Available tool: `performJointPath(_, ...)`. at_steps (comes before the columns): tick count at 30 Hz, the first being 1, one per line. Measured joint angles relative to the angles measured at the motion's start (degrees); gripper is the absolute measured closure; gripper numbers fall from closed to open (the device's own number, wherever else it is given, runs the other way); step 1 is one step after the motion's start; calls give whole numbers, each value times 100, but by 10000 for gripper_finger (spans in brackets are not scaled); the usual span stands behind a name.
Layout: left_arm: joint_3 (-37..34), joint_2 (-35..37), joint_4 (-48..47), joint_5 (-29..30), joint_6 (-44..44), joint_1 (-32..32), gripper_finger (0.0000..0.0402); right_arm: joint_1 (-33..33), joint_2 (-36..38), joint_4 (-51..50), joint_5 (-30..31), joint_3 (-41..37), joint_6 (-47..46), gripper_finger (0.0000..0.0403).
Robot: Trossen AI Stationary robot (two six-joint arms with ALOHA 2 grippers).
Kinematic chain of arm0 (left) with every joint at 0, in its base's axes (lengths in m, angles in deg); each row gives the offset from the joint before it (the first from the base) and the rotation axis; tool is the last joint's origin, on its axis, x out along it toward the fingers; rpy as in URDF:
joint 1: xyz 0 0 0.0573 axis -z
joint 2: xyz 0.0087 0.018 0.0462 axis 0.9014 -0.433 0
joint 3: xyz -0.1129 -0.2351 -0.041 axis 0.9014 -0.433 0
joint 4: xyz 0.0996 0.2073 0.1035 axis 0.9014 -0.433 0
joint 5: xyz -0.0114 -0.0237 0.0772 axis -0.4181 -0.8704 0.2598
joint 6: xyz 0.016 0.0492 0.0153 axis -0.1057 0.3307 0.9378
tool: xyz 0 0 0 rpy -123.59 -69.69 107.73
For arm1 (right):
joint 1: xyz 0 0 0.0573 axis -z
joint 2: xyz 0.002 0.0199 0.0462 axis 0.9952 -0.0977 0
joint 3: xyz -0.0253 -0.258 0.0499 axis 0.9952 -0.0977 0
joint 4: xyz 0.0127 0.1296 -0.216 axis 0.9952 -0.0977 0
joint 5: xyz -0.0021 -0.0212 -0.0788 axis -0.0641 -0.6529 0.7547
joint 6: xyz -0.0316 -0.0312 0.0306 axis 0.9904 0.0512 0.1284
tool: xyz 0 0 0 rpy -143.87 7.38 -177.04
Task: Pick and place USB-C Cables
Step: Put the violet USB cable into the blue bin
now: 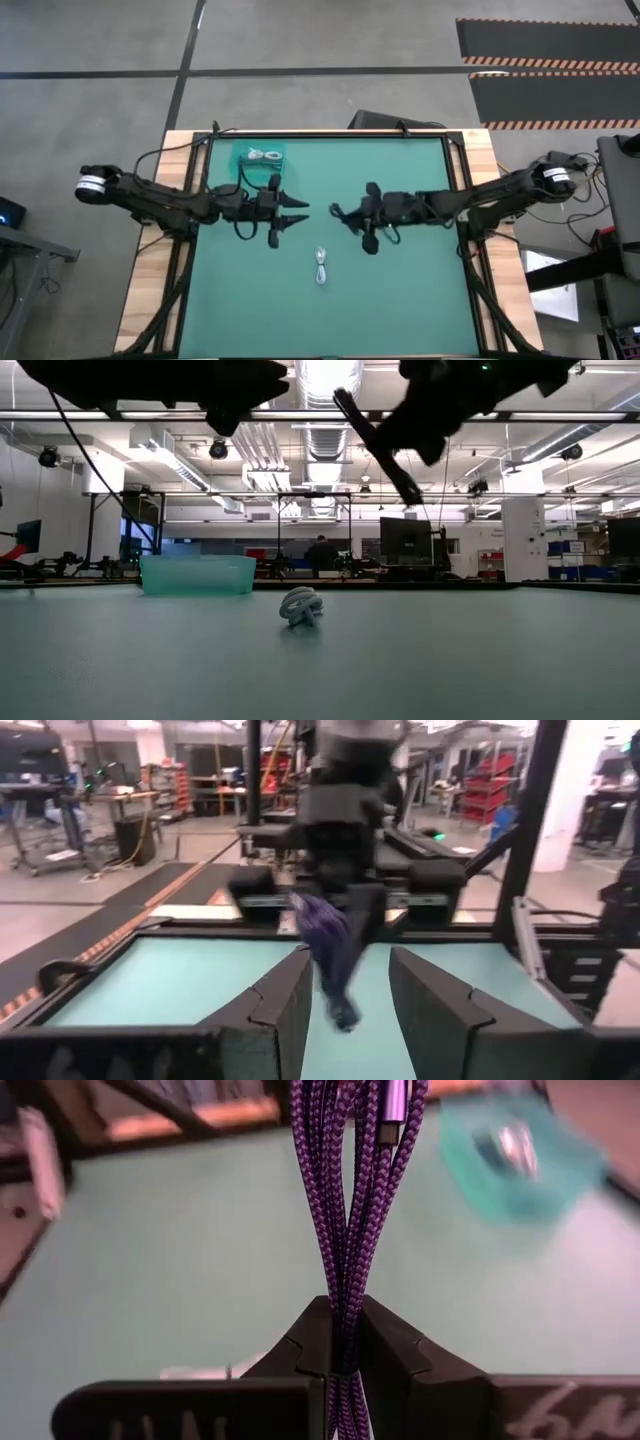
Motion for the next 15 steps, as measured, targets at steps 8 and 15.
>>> performJointPath(8, 0, -157, 396, 5, -142, 148, 281, 408, -364, 2004, -1050, 4, 1277, 380)
performJointPath(15, 0, -278, 504, 176, -269, 148, 281, 519, -966, 3519, -1571, 9, 1606, 380)
